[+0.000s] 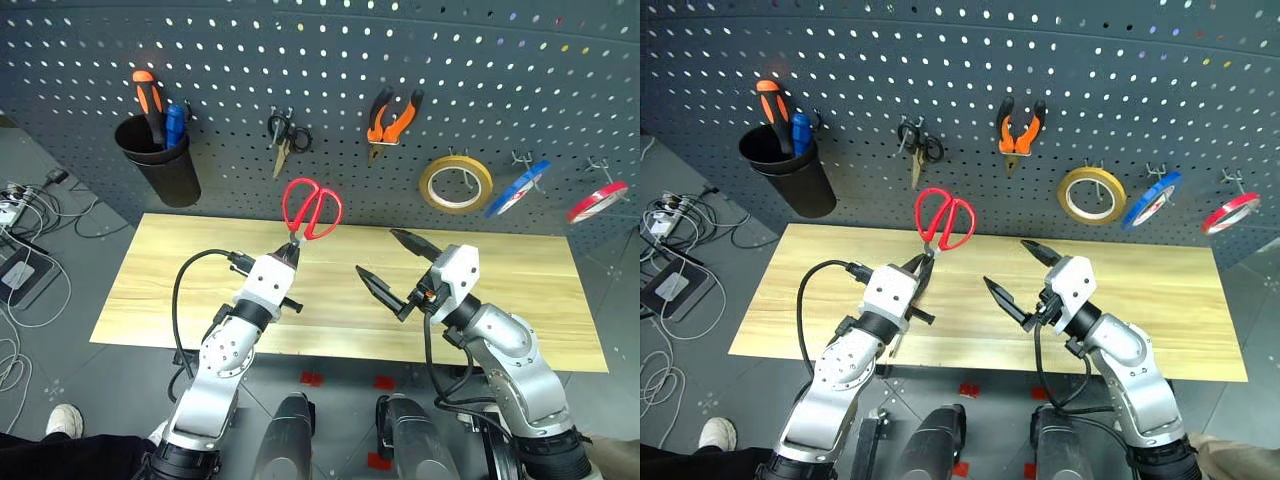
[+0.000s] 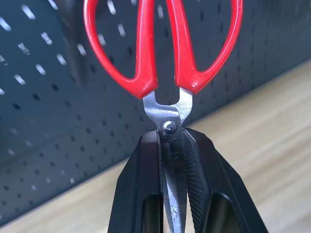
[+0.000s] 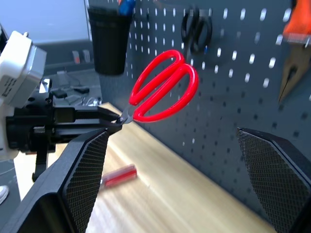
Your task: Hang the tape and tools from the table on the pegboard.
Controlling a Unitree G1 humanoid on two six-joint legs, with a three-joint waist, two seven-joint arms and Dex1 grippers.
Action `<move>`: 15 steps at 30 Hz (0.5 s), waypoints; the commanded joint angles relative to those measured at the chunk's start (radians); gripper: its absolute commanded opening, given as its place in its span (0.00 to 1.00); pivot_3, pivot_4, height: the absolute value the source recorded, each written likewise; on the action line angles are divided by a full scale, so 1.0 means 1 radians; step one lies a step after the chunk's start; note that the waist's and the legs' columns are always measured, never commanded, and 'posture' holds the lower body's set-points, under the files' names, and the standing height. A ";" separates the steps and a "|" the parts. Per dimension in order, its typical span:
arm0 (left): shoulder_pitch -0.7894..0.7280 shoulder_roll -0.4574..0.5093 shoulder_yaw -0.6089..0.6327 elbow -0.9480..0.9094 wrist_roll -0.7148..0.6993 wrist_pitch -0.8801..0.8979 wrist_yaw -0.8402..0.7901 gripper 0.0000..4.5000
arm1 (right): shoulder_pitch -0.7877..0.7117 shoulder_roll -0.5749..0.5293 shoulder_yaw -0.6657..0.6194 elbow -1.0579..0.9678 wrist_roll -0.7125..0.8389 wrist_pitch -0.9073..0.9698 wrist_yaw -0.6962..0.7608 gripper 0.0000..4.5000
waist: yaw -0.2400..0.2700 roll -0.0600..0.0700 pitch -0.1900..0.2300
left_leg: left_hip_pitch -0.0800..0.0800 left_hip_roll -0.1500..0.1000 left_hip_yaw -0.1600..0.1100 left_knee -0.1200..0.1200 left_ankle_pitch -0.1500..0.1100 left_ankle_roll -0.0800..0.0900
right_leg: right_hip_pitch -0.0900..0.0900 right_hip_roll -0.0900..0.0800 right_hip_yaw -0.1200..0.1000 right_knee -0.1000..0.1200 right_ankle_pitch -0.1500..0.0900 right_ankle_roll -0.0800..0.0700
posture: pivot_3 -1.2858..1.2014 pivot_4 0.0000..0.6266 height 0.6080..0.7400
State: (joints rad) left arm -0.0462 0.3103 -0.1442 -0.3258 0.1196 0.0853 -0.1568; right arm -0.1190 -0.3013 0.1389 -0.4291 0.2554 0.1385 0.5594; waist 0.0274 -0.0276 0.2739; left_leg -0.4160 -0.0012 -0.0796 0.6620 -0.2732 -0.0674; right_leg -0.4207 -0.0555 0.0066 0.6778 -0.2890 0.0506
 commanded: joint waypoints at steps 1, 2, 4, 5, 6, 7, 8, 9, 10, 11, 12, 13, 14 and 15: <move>-0.012 -0.007 0.015 -0.020 0.018 -0.080 0.009 0.07 | -0.017 0.005 -0.025 -0.040 0.023 -0.019 -0.006 1.00 | 0.000 0.000 -0.012 | 0.000 0.000 0.000 0.000 0.000 0.000 | 0.000 0.000 0.000 0.000 0.000 0.000 | 0.57 0.24 1.00; -0.015 -0.009 0.012 -0.017 0.028 -0.094 0.012 0.07 | -0.022 0.007 -0.030 -0.033 0.027 -0.025 -0.004 1.00 | 0.000 0.000 -0.019 | 0.000 -0.001 0.000 0.000 0.000 0.000 | 0.000 0.000 0.001 0.000 0.000 0.000 | 0.57 0.24 1.00; -0.017 -0.019 0.018 -0.017 0.036 -0.098 0.026 0.07 | -0.030 0.008 -0.037 -0.021 0.031 -0.033 0.000 1.00 | 0.000 0.000 -0.030 | 0.001 -0.002 0.000 0.000 0.000 0.001 | 0.001 -0.001 0.001 0.000 0.000 0.000 | 0.57 0.23 1.00; -0.019 -0.025 0.022 -0.015 0.038 -0.098 0.031 0.07 | -0.032 0.008 -0.040 -0.017 0.032 -0.036 0.001 1.00 | 0.001 0.000 -0.036 | 0.001 -0.002 0.000 0.000 0.000 0.001 | 0.001 -0.001 0.001 0.000 0.000 0.000 | 0.57 0.23 1.00; -0.022 -0.030 0.027 -0.011 0.037 -0.096 0.035 0.07 | -0.035 0.008 -0.044 -0.011 0.033 -0.038 0.004 1.00 | 0.002 0.000 -0.041 | 0.001 -0.003 0.000 0.000 0.000 0.001 | 0.000 -0.001 0.001 0.000 0.000 0.000 | 0.57 0.22 1.00; -0.026 -0.030 0.034 -0.008 0.041 -0.102 0.037 0.07 | -0.039 0.010 -0.048 -0.004 0.036 -0.041 0.004 1.00 | 0.002 0.000 -0.047 | 0.001 -0.003 0.000 0.000 0.000 0.001 | 0.001 -0.001 0.001 0.000 0.000 0.000 | 0.57 0.21 1.00; -0.030 -0.031 0.040 -0.006 0.043 -0.106 0.039 0.07 | -0.045 0.014 -0.052 0.007 0.036 -0.047 0.005 1.00 | 0.002 0.000 -0.051 | 0.001 -0.003 0.000 0.000 0.000 0.001 | 0.001 -0.001 0.001 0.000 0.000 0.000 | 0.58 0.20 1.00; -0.033 -0.033 0.046 -0.006 0.047 -0.109 0.043 0.07 | -0.051 0.018 -0.053 0.017 0.035 -0.054 0.005 1.00 | 0.003 0.000 -0.057 | 0.001 -0.003 0.000 0.000 0.000 0.001 | 0.001 -0.001 0.001 0.000 0.000 0.000 | 0.58 0.20 1.00; -0.035 -0.034 0.048 -0.007 0.050 -0.110 0.044 0.07 | -0.058 0.021 -0.054 0.027 0.033 -0.061 0.005 1.00 | 0.003 0.001 -0.062 | 0.001 -0.003 -0.001 0.000 0.000 0.001 | 0.001 -0.001 0.001 0.000 0.000 0.000 | 0.58 0.20 1.00; -0.037 -0.035 0.048 -0.005 0.056 -0.107 0.046 0.07 | -0.067 0.024 -0.056 0.041 0.029 -0.069 0.005 1.00 | 0.004 0.001 -0.067 | 0.001 -0.003 0.000 0.000 0.000 0.001 | 0.001 0.000 0.001 0.000 0.000 0.000 | 0.58 0.20 1.00; -0.038 -0.036 0.049 -0.002 0.060 -0.108 0.049 0.07 | -0.075 0.027 -0.058 0.055 0.026 -0.077 0.004 1.00 | 0.005 0.000 -0.070 | 0.001 -0.003 0.000 0.000 0.000 0.001 | 0.001 0.000 0.001 0.001 0.000 0.000 | 0.58 0.20 1.00; -0.040 -0.038 0.051 0.000 0.064 -0.107 0.052 0.07 | -0.083 0.029 -0.060 0.070 0.023 -0.085 0.005 1.00 | 0.005 0.000 -0.073 | 0.002 -0.003 0.000 0.000 0.000 0.001 | 0.001 -0.001 0.002 0.001 0.000 0.000 | 0.58 0.20 1.00; -0.041 -0.039 0.054 0.002 0.066 -0.107 0.054 0.07 | -0.089 0.031 -0.061 0.082 0.021 -0.091 0.006 1.00 | 0.006 0.000 -0.075 | 0.002 -0.003 0.000 0.000 0.000 0.001 | 0.001 0.000 0.002 0.001 0.000 0.000 | 0.58 0.20 1.00; -0.042 -0.041 0.056 0.002 0.066 -0.106 0.055 0.07 | -0.095 0.033 -0.061 0.091 0.020 -0.096 0.006 1.00 | 0.008 0.000 -0.077 | 0.002 -0.003 0.000 0.000 0.000 0.001 | 0.001 0.000 0.002 0.001 0.000 0.000 | 0.58 0.20 1.00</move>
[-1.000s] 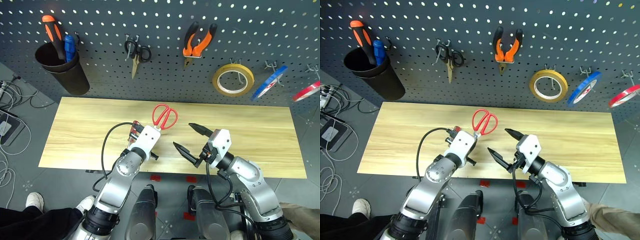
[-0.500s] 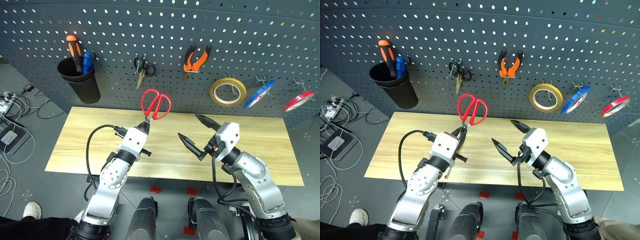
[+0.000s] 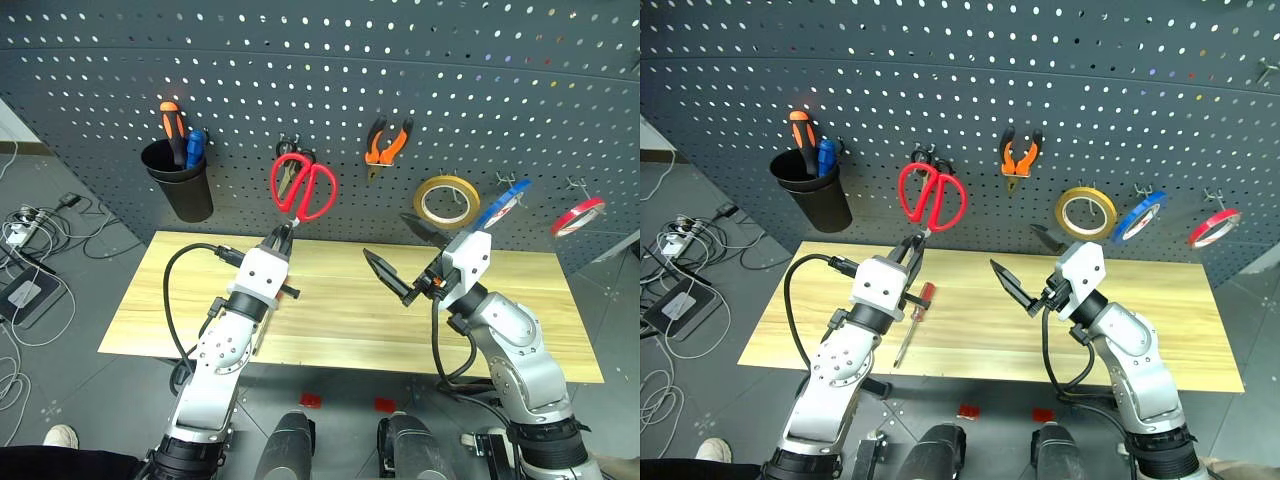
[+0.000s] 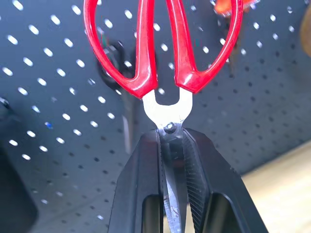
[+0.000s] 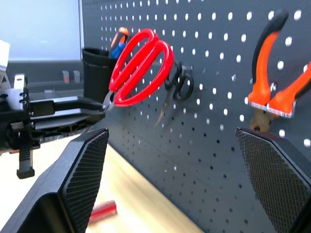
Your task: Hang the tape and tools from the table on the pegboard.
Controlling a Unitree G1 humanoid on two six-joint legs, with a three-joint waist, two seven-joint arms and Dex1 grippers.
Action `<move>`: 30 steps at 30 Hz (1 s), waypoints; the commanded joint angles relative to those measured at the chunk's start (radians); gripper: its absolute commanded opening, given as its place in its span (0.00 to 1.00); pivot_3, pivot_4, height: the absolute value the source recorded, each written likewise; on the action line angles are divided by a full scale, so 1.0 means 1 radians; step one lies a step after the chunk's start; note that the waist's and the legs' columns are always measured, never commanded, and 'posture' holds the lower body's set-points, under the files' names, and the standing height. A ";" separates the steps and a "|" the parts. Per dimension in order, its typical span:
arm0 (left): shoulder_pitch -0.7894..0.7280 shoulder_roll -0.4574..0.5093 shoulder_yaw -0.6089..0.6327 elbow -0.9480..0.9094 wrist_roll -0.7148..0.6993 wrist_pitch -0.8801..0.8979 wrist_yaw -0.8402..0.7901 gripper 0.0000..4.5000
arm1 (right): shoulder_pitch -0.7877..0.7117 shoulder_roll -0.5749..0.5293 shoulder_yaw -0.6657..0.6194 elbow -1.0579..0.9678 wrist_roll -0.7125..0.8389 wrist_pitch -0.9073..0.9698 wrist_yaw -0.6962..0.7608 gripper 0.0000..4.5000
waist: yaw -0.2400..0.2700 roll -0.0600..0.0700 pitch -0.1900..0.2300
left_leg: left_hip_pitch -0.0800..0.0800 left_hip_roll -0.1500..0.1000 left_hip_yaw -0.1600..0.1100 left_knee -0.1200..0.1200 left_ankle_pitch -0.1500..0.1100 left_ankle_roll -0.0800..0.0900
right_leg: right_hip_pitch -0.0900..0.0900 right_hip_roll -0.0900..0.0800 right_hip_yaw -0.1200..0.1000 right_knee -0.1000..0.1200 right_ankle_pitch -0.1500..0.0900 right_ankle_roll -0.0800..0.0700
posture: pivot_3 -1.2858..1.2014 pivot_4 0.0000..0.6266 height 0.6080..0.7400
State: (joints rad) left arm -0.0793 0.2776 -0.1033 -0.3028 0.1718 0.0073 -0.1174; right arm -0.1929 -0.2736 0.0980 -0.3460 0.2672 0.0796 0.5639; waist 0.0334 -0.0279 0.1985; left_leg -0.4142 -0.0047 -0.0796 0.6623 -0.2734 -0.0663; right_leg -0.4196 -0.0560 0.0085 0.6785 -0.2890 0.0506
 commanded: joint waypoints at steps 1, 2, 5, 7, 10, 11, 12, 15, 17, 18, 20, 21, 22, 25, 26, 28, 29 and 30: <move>-0.009 -0.010 0.016 -0.021 0.015 -0.027 0.015 0.07 | -0.026 0.007 -0.020 0.016 0.008 -0.042 0.001 1.00 | 0.003 0.000 -0.003 | 0.000 0.000 0.000 0.000 0.000 0.000 | 0.000 0.000 0.000 0.000 0.000 0.000 | 0.58 0.20 1.00; -0.009 -0.012 0.016 -0.022 0.016 -0.027 0.014 0.07 | -0.029 0.008 -0.020 0.020 0.008 -0.046 0.001 1.00 | 0.007 0.000 -0.005 | 0.000 0.000 0.000 0.000 0.000 0.000 | 0.000 0.000 0.000 0.000 0.000 0.000 | 0.58 0.20 1.00; -0.011 -0.013 0.020 -0.020 0.016 -0.027 0.012 0.07 | -0.034 0.007 -0.020 0.030 0.007 -0.054 0.002 1.00 | 0.018 0.000 -0.008 | 0.001 0.000 0.001 0.000 0.000 0.000 | 0.000 0.000 0.001 0.001 0.000 0.000 | 0.59 0.20 1.00; -0.017 -0.017 0.028 -0.017 0.016 -0.024 0.018 0.07 | -0.037 0.003 -0.022 0.036 0.005 -0.056 0.001 1.00 | 0.020 0.000 -0.009 | 0.001 0.000 0.001 0.001 0.000 0.000 | 0.000 0.000 0.002 0.001 0.000 0.000 | 0.58 0.21 1.00; -0.013 -0.024 0.031 -0.013 0.022 -0.018 0.027 0.07 | -0.036 -0.002 -0.023 0.032 0.005 -0.047 -0.001 1.00 | 0.023 0.000 -0.011 | 0.002 -0.001 0.001 0.001 0.000 0.000 | 0.000 0.000 0.002 0.002 0.000 0.000 | 0.58 0.21 1.00; -0.012 -0.029 0.032 -0.010 0.021 -0.014 0.030 0.07 | -0.035 -0.003 -0.023 0.030 0.006 -0.044 -0.002 1.00 | 0.023 0.000 -0.012 | 0.002 -0.001 0.001 0.001 0.000 0.000 | 0.001 0.000 0.002 0.002 0.000 0.000 | 0.58 0.21 1.00; -0.012 -0.032 0.033 -0.007 0.021 -0.011 0.033 0.07 | -0.035 -0.004 -0.024 0.027 0.007 -0.041 -0.003 1.00 | 0.023 0.000 -0.012 | 0.002 -0.001 0.001 0.001 0.000 0.001 | 0.001 0.000 0.002 0.002 0.000 0.000 | 0.58 0.22 1.00; -0.027 -0.037 0.032 0.012 0.024 -0.010 0.031 0.07 | -0.032 -0.008 -0.024 0.017 0.010 -0.034 -0.005 1.00 | 0.023 0.001 -0.014 | 0.003 -0.001 0.002 0.001 0.000 0.001 | 0.001 0.000 0.003 0.002 0.000 0.000 | 0.58 0.22 1.00; -0.043 -0.041 0.034 0.026 0.025 -0.010 0.032 0.07 | -0.032 -0.011 -0.024 0.014 0.011 -0.031 -0.005 1.00 | 0.023 0.001 -0.014 | 0.003 -0.001 0.002 0.001 0.000 0.001 | 0.001 0.000 0.003 0.002 0.000 0.000 | 0.58 0.23 1.00; -0.049 -0.043 0.034 0.028 0.025 -0.009 0.031 0.07 | -0.031 -0.012 -0.023 0.013 0.011 -0.029 -0.006 1.00 | 0.023 0.001 -0.014 | 0.003 -0.001 0.002 0.001 0.000 0.001 | 0.002 0.000 0.003 0.002 0.000 0.000 | 0.58 0.23 1.00; -0.056 -0.046 0.031 0.034 0.023 -0.012 0.025 0.07 | -0.033 -0.012 -0.023 0.013 0.011 -0.025 -0.009 1.00 | 0.023 0.000 -0.014 | 0.004 -0.001 0.002 0.001 0.000 0.001 | 0.003 0.000 0.003 0.002 0.000 0.000 | 0.58 0.24 1.00; -0.060 -0.046 0.029 0.039 0.023 -0.014 0.024 0.07 | -0.033 -0.012 -0.023 0.012 0.011 -0.023 -0.010 1.00 | 0.023 0.001 -0.014 | 0.006 -0.001 0.002 0.001 -0.001 0.001 | 0.004 0.000 0.003 0.002 0.000 0.000 | 0.58 0.24 1.00; -0.063 -0.047 0.029 0.044 0.023 -0.015 0.023 0.07 | -0.034 -0.012 -0.022 0.011 0.011 -0.021 -0.012 1.00 | 0.023 0.001 -0.014 | 0.007 -0.001 0.002 0.001 -0.001 0.002 | 0.006 0.000 0.003 0.001 0.000 0.000 | 0.58 0.24 1.00; -0.079 -0.050 0.030 0.062 0.022 -0.014 0.021 0.07 | -0.028 -0.012 -0.021 0.000 0.010 -0.015 -0.016 1.00 | 0.023 0.001 -0.014 | 0.014 -0.001 0.002 0.000 -0.002 0.004 | 0.013 0.000 0.003 0.000 0.000 0.000 | 0.58 0.25 1.00; -0.083 -0.051 0.033 0.067 0.020 -0.009 0.021 0.07 | -0.027 -0.012 -0.022 -0.003 0.010 -0.013 -0.018 1.00 | 0.023 0.001 -0.014 | 0.014 -0.001 0.002 0.000 -0.002 0.004 | 0.013 0.000 0.003 0.000 0.000 0.000 | 0.58 0.25 1.00; -0.085 -0.051 0.037 0.077 0.020 -0.001 0.023 0.07 | -0.025 -0.013 -0.025 -0.008 0.009 -0.006 -0.022 1.00 | 0.023 0.001 -0.014 | 0.014 -0.001 0.002 0.000 -0.002 0.004 | 0.013 0.000 0.003 0.000 0.000 0.000 | 0.58 0.26 1.00; -0.082 -0.049 0.038 0.083 0.022 0.002 0.022 0.07 | -0.022 -0.013 -0.027 -0.010 0.009 -0.003 -0.026 1.00 | 0.023 0.001 -0.014 | 0.015 -0.001 0.002 0.000 -0.002 0.004 | 0.013 0.000 0.003 0.001 0.000 0.000 | 0.57 0.26 1.00; -0.081 -0.047 0.038 0.092 0.024 0.003 0.023 0.07 | -0.020 -0.014 -0.029 -0.011 0.009 0.001 -0.031 1.00 | 0.023 0.001 -0.014 | 0.015 -0.001 0.002 0.000 -0.002 0.004 | 0.013 0.000 0.003 0.001 0.000 0.000 | 0.57 0.26 1.00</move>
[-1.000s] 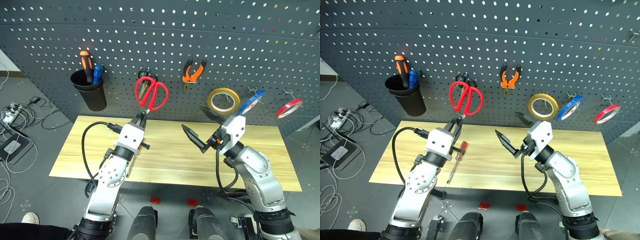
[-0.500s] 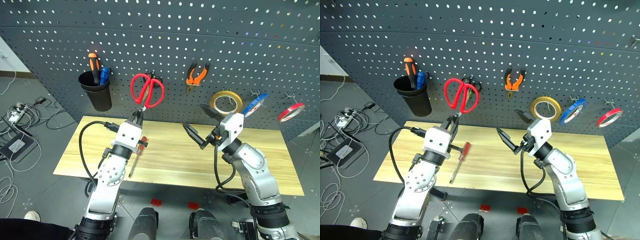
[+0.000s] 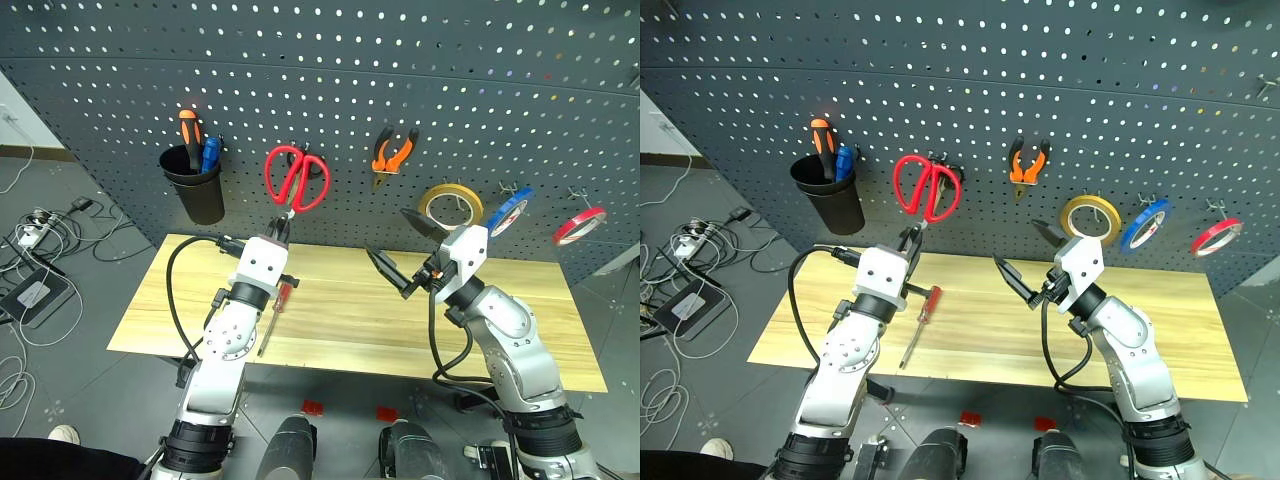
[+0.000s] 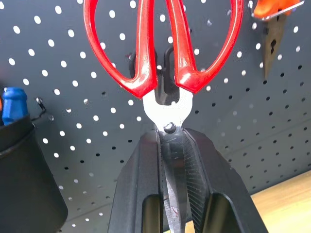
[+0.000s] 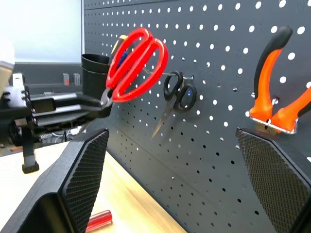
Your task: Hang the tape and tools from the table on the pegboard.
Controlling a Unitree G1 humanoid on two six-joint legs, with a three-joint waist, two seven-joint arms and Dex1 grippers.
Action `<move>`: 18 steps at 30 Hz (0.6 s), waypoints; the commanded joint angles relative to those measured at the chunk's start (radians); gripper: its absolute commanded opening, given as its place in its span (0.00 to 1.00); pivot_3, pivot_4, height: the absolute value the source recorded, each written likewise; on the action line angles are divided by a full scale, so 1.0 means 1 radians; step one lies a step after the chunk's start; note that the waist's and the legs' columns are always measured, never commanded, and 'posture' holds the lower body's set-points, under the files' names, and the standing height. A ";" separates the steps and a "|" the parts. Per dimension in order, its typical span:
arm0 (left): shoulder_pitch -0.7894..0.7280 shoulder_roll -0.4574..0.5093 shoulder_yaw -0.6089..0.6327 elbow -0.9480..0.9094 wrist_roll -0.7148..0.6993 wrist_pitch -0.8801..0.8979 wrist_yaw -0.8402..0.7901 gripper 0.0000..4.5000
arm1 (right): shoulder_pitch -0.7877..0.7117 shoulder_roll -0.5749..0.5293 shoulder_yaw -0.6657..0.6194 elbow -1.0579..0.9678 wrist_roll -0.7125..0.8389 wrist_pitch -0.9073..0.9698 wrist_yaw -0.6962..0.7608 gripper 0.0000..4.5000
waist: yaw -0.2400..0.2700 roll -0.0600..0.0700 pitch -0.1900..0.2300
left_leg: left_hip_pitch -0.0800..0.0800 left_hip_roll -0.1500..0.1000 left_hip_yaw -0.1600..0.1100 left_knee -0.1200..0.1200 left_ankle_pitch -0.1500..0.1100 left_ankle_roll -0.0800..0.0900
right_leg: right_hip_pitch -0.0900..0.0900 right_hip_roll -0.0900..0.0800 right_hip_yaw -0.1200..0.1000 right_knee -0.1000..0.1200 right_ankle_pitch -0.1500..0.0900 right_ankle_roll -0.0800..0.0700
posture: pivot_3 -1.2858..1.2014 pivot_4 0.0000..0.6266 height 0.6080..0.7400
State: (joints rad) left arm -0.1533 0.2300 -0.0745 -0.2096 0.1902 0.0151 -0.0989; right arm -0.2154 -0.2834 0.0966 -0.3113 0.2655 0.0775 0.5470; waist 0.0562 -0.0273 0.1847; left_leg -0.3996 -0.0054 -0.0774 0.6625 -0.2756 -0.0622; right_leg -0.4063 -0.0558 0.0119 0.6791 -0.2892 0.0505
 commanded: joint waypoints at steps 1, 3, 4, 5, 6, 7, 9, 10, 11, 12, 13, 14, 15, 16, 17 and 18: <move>-0.007 0.002 0.011 0.008 0.007 -0.005 0.005 0.07 | 0.006 -0.004 -0.028 -0.047 0.011 0.006 -0.017 1.00 | 0.000 0.000 0.000 | 0.000 0.000 0.000 0.000 0.000 0.000 | 0.000 0.000 0.000 0.000 0.000 0.000 | 0.57 0.26 1.00; -0.019 0.009 0.012 0.035 0.012 0.000 0.002 0.07 | 0.013 -0.004 -0.025 -0.051 0.009 0.009 -0.020 1.00 | 0.000 0.000 0.000 | 0.000 0.000 0.000 0.000 0.000 0.000 | 0.000 0.000 0.000 0.000 0.000 0.000 | 0.57 0.26 1.00; -0.031 0.011 0.012 0.052 0.013 0.006 0.002 0.07 | 0.016 -0.004 -0.024 -0.055 0.009 0.011 -0.022 1.00 | 0.000 0.000 0.000 | 0.000 0.000 0.000 0.000 0.000 0.000 | 0.000 0.000 0.000 0.000 0.000 0.000 | 0.57 0.26 1.00; -0.043 0.012 0.011 0.068 0.011 0.015 -0.003 0.07 | 0.017 -0.004 -0.023 -0.057 0.009 0.012 -0.022 1.00 | 0.000 0.000 0.000 | 0.000 0.000 0.000 0.000 0.000 0.000 | 0.000 0.000 0.000 0.000 0.000 0.000 | 0.57 0.26 1.00; -0.052 0.013 0.008 0.079 0.010 0.020 -0.007 0.07 | 0.019 -0.004 -0.022 -0.059 0.009 0.013 -0.023 1.00 | 0.000 0.000 0.000 | 0.000 0.000 0.000 0.000 0.000 0.000 | 0.000 0.000 0.000 0.000 0.000 0.000 | 0.57 0.26 1.00; -0.062 0.015 0.004 0.092 0.011 0.022 -0.011 0.07 | 0.020 -0.005 -0.022 -0.061 0.008 0.014 -0.025 1.00 | 0.000 0.000 0.000 | 0.000 0.000 0.000 0.000 0.000 0.000 | 0.000 0.000 0.000 0.000 0.000 0.000 | 0.57 0.26 1.00; -0.075 0.018 -0.003 0.112 0.014 0.023 -0.017 0.07 | 0.022 -0.005 -0.021 -0.065 0.007 0.016 -0.027 1.00 | -0.001 0.000 0.000 | 0.000 0.000 0.000 0.000 0.000 0.000 | 0.000 0.000 0.000 0.000 0.000 0.000 | 0.57 0.27 1.00; -0.082 0.017 -0.002 0.122 0.014 0.024 -0.017 0.07 | 0.023 -0.006 -0.021 -0.066 0.007 0.017 -0.029 1.00 | -0.002 0.000 0.000 | 0.000 0.000 0.000 0.000 0.000 0.000 | 0.000 0.000 0.000 0.000 0.000 0.000 | 0.57 0.27 1.00; -0.086 0.017 -0.001 0.129 0.014 0.025 -0.016 0.07 | 0.023 -0.006 -0.021 -0.068 0.007 0.017 -0.030 1.00 | -0.002 0.000 0.000 | 0.000 0.000 0.000 0.000 0.000 0.000 | 0.000 0.000 0.001 0.000 0.000 0.000 | 0.57 0.27 1.00; -0.090 0.016 0.000 0.136 0.016 0.025 -0.014 0.07 | 0.024 -0.007 -0.021 -0.068 0.006 0.017 -0.030 1.00 | -0.003 0.000 0.000 | 0.000 0.000 0.000 0.000 0.000 0.000 | 0.000 0.000 0.000 0.000 0.000 0.000 | 0.57 0.27 1.00; -0.093 0.015 0.002 0.141 0.018 0.027 -0.010 0.07 | 0.025 -0.008 -0.022 -0.069 0.005 0.017 -0.031 1.00 | -0.003 0.000 0.000 | 0.000 0.000 0.000 0.000 0.000 0.000 | 0.000 0.000 0.000 0.000 0.000 0.000 | 0.56 0.27 1.00; -0.096 0.014 0.006 0.146 0.018 0.031 -0.007 0.07 | 0.026 -0.009 -0.022 -0.071 0.004 0.018 -0.032 1.00 | -0.003 0.000 0.000 | 0.000 0.000 0.000 0.000 0.000 0.000 | 0.000 0.000 0.000 0.000 0.000 0.000 | 0.56 0.27 1.00; -0.097 0.012 0.010 0.149 0.017 0.033 -0.004 0.07 | 0.028 -0.010 -0.023 -0.072 0.003 0.018 -0.033 1.00 | -0.003 0.000 0.000 | 0.000 0.000 0.000 0.000 0.000 0.000 | 0.000 0.000 0.000 0.000 0.000 0.000 | 0.56 0.26 1.00; -0.098 0.011 0.013 0.152 0.015 0.034 -0.001 0.15 | 0.030 -0.010 -0.023 -0.073 0.003 0.018 -0.034 1.00 | -0.003 0.000 0.000 | 0.000 0.000 0.000 0.000 0.000 0.000 | 0.000 0.000 0.000 0.000 0.000 0.000 | 0.56 0.26 1.00; -0.099 0.011 0.014 0.154 0.014 0.034 0.000 0.23 | 0.030 -0.011 -0.024 -0.074 0.003 0.018 -0.034 1.00 | -0.003 0.000 0.000 | 0.000 0.000 0.000 0.000 0.000 0.000 | 0.000 0.000 0.000 0.000 0.000 0.000 | 0.56 0.26 1.00; -0.099 0.011 0.014 0.155 0.013 0.033 -0.001 0.28 | 0.031 -0.011 -0.023 -0.074 0.003 0.017 -0.035 1.00 | -0.004 0.000 0.000 | 0.000 0.000 0.000 0.000 0.000 0.000 | 0.000 0.000 0.000 0.000 0.000 0.000 | 0.56 0.26 1.00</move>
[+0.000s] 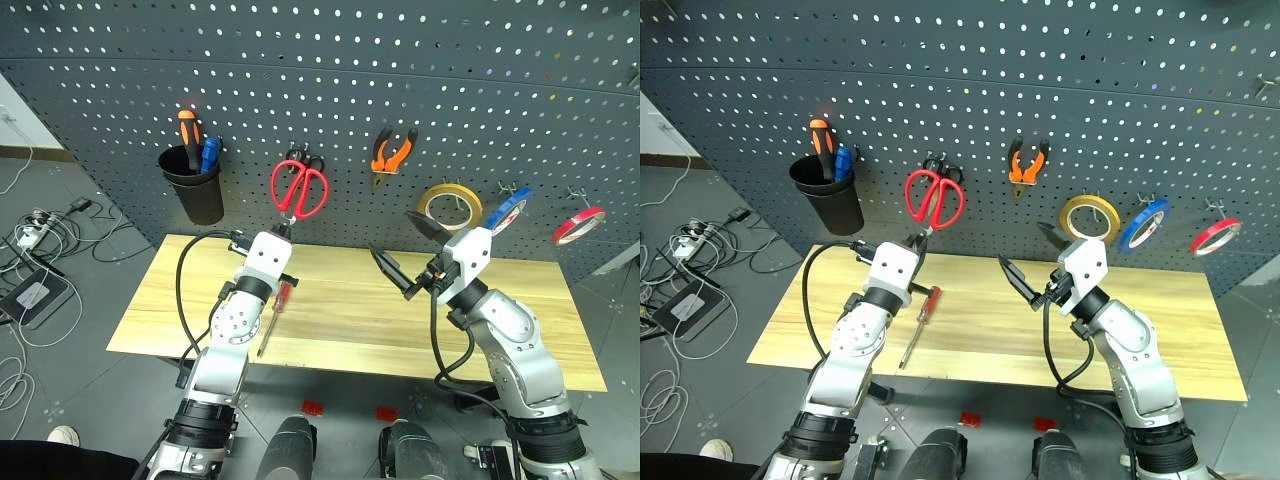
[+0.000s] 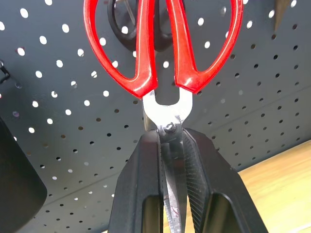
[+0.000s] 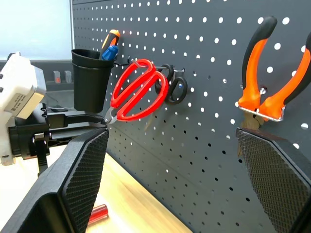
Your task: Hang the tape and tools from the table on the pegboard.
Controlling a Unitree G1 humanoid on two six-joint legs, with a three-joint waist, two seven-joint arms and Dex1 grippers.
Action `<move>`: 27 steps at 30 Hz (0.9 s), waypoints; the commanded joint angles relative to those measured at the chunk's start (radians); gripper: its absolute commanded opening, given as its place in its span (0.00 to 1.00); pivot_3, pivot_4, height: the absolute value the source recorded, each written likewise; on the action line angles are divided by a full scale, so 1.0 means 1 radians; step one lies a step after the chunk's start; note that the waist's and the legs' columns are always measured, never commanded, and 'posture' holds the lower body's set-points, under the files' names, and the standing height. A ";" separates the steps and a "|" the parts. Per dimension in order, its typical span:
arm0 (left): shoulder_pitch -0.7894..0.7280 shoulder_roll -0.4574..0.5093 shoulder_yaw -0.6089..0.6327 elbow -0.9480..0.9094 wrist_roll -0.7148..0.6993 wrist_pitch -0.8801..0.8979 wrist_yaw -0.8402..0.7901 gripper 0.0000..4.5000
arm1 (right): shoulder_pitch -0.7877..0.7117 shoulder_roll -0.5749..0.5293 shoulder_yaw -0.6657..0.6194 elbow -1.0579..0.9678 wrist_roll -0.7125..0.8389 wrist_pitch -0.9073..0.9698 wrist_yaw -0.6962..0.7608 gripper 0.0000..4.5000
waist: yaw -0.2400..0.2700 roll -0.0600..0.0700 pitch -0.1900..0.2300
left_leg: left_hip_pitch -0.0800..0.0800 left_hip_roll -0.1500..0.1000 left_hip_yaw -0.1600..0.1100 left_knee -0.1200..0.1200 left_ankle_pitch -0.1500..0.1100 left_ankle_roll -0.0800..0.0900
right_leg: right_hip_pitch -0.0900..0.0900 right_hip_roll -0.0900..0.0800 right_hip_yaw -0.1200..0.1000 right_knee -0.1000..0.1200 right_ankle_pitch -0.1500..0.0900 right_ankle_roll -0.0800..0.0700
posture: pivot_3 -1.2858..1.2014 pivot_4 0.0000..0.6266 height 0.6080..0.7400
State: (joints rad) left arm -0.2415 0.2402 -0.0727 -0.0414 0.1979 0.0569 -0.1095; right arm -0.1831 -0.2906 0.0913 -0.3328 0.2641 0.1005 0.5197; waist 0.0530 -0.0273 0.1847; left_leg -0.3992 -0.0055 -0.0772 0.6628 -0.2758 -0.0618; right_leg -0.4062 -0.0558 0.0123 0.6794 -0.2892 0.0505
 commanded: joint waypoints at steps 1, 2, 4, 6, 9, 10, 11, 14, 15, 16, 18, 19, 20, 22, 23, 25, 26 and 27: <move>-0.011 0.002 0.011 -0.013 0.006 -0.017 0.010 0.35 | -0.001 -0.006 -0.019 -0.053 0.004 -0.006 -0.007 1.00 | 0.000 0.000 0.000 | 0.000 0.000 0.000 0.000 0.000 0.000 | 0.000 0.000 0.000 0.000 0.000 0.000 | 0.56 0.26 1.00; -0.011 0.003 0.010 -0.014 0.006 -0.022 0.011 0.42 | 0.000 -0.008 -0.020 -0.054 0.005 -0.006 -0.006 1.00 | 0.000 0.000 0.000 | 0.000 0.000 0.000 0.000 0.000 0.000 | 0.000 0.000 0.000 0.000 0.000 0.000 | 0.56 0.26 1.00; -0.010 0.002 0.010 -0.017 0.001 -0.023 0.009 0.56 | 0.001 -0.012 -0.022 -0.054 0.005 -0.007 -0.004 1.00 | 0.000 0.000 0.000 | 0.000 0.000 0.000 0.000 0.000 0.000 | 0.000 0.000 0.000 0.000 0.000 0.000 | 0.56 0.27 1.00; -0.001 0.000 0.011 -0.024 -0.002 -0.020 0.008 0.70 | 0.000 -0.020 -0.026 -0.055 0.009 -0.006 0.002 1.00 | 0.000 0.000 0.000 | 0.000 0.000 0.000 0.000 0.000 0.000 | 0.000 0.000 0.000 0.000 0.000 0.000 | 0.56 0.27 1.00; 0.017 0.000 0.010 -0.037 -0.001 -0.018 0.009 0.90 | -0.001 -0.028 -0.029 -0.057 0.014 -0.004 0.007 1.00 | -0.001 0.000 0.000 | 0.000 0.000 0.000 0.000 0.000 0.000 | 0.000 0.000 0.000 0.000 0.000 0.000 | 0.56 0.27 1.00; 0.028 0.000 0.009 -0.044 0.000 -0.014 0.009 0.96 | -0.002 -0.029 -0.029 -0.057 0.016 -0.002 0.009 1.00 | -0.001 0.000 0.000 | 0.000 0.000 0.000 0.000 0.000 0.000 | 0.000 0.000 0.000 0.000 0.000 0.000 | 0.56 0.28 1.00; 0.040 0.000 0.008 -0.053 0.001 -0.010 0.009 0.98 | -0.001 -0.030 -0.028 -0.058 0.018 0.000 0.011 1.00 | -0.002 0.000 0.000 | 0.000 0.000 0.000 0.000 0.000 0.000 | 0.000 0.000 0.000 0.000 0.000 0.000 | 0.56 0.28 1.00; 0.075 0.000 0.010 -0.074 0.007 0.007 0.013 0.98 | 0.006 -0.034 -0.023 -0.063 0.022 0.004 0.020 1.00 | -0.002 0.000 0.000 | 0.000 0.000 0.000 0.000 -0.001 0.002 | 0.000 0.000 0.000 0.000 0.000 0.000 | 0.57 0.29 1.00; 0.088 0.003 0.009 -0.076 0.012 0.022 0.013 0.98 | 0.011 -0.036 -0.021 -0.066 0.023 0.007 0.024 1.00 | -0.002 0.000 0.000 | 0.000 0.000 0.000 0.000 -0.001 0.002 | 0.000 0.000 0.000 0.000 0.000 0.000 | 0.57 0.30 1.00; 0.103 0.004 0.009 -0.078 0.012 0.043 0.010 0.98 | 0.015 -0.037 -0.018 -0.069 0.025 0.010 0.028 1.00 | -0.001 0.000 0.000 | 0.000 0.000 0.000 0.000 -0.001 0.003 | 0.000 0.000 0.000 0.000 0.000 0.000 | 0.57 0.31 1.00; 0.125 0.001 0.017 -0.082 0.005 0.094 0.007 0.98 | 0.023 -0.042 -0.010 -0.072 0.026 0.020 0.041 1.00 | -0.002 0.000 0.001 | 0.000 0.000 0.000 0.000 -0.002 0.004 | 0.001 0.000 0.000 0.000 0.000 0.000 | 0.57 0.33 1.00; 0.131 0.000 0.021 -0.087 0.003 0.119 0.007 0.98 | 0.025 -0.047 -0.006 -0.072 0.025 0.025 0.049 1.00 | -0.003 0.000 0.001 | 0.000 0.000 0.000 0.000 -0.003 0.005 | 0.001 0.000 0.000 0.000 0.000 0.000 | 0.57 0.34 1.00; 0.135 0.000 0.022 -0.093 0.002 0.138 0.007 0.98 | 0.027 -0.050 -0.003 -0.074 0.025 0.030 0.055 1.00 | -0.003 0.001 0.001 | 0.001 0.000 0.000 0.000 -0.003 0.005 | 0.001 0.000 0.000 0.000 0.000 0.000 | 0.57 0.35 1.00; 0.137 0.002 0.026 -0.102 -0.002 0.172 0.006 0.98 | 0.029 -0.059 0.005 -0.075 0.026 0.042 0.069 1.00 | -0.003 0.000 0.003 | 0.001 0.000 -0.001 0.000 -0.003 0.006 | 0.001 0.000 0.000 0.000 0.000 0.000 | 0.57 0.37 1.00; 0.134 0.005 0.029 -0.104 -0.002 0.200 0.004 0.98 | 0.029 -0.071 0.018 -0.073 0.028 0.066 0.085 1.00 | -0.003 0.001 0.004 | 0.001 0.000 -0.001 0.000 -0.003 0.006 | 0.001 0.000 0.000 0.000 0.000 0.000 | 0.57 0.41 1.00; 0.120 0.010 0.037 -0.095 -0.006 0.262 -0.002 0.98 | 0.028 -0.095 0.051 -0.062 0.023 0.114 0.118 1.00 | -0.004 0.001 0.014 | 0.002 0.000 -0.001 0.000 -0.004 0.007 | 0.002 0.000 0.000 0.000 0.000 0.000 | 0.57 0.44 1.00; 0.114 0.013 0.041 -0.093 -0.010 0.289 -0.008 0.98 | 0.028 -0.104 0.062 -0.062 0.024 0.133 0.128 1.00 | -0.004 0.001 0.019 | 0.002 0.000 -0.001 0.001 -0.004 0.007 | 0.002 0.000 0.000 0.000 0.000 0.000 | 0.57 0.47 1.00; 0.102 0.017 0.044 -0.084 -0.012 0.312 -0.015 0.98 | 0.025 -0.109 0.071 -0.062 0.026 0.148 0.134 1.00 | -0.006 0.001 0.027 | 0.002 0.000 -0.002 0.001 -0.004 0.007 | 0.002 0.000 0.000 0.001 0.000 0.000 | 0.57 0.49 1.00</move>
State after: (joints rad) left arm -0.1254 0.2499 -0.0441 -0.0987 0.1905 0.3412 -0.1169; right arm -0.1547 -0.3945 0.1533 -0.3599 0.2742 0.2307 0.6350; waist 0.0475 -0.0259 0.2120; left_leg -0.3968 -0.0051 -0.0792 0.6641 -0.2797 -0.0548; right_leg -0.4035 -0.0555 0.0125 0.6804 -0.2894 0.0503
